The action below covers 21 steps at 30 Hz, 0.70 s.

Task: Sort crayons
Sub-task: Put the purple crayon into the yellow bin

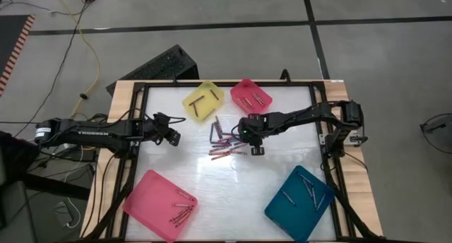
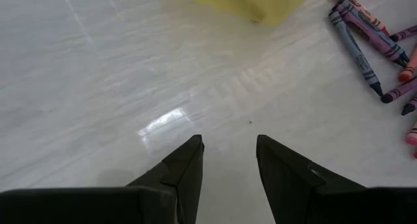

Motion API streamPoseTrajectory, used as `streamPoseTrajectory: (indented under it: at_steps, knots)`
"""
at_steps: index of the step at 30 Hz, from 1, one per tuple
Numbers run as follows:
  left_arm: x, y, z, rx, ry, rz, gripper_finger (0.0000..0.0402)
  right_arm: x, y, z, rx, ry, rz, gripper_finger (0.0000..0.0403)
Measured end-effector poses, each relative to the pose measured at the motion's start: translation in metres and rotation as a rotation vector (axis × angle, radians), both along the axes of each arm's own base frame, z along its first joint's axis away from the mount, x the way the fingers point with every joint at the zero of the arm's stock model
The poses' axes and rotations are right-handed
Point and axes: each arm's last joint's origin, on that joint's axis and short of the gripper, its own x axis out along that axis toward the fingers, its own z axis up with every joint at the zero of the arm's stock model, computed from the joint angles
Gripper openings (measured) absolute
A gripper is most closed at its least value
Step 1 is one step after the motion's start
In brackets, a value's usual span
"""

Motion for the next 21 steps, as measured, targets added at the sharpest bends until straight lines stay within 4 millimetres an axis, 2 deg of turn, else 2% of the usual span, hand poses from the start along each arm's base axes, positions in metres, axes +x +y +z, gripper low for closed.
streamPoseTrajectory:
  at_steps: [7,11,21]
  knots:
    - [0.000,0.000,0.000,-0.009,0.002,-0.006,0.0133,0.006,0.000,-0.022,0.000,0.068,0.009,0.0143]
    - [0.000,0.000,0.000,-0.011,0.001,-0.008,0.0133,0.007,0.000,-0.023,0.001,0.072,0.009,0.0136]
    - [0.000,0.000,0.000,0.001,0.006,-0.006,0.0133,0.006,0.000,-0.023,0.051,0.067,0.023,0.0056]
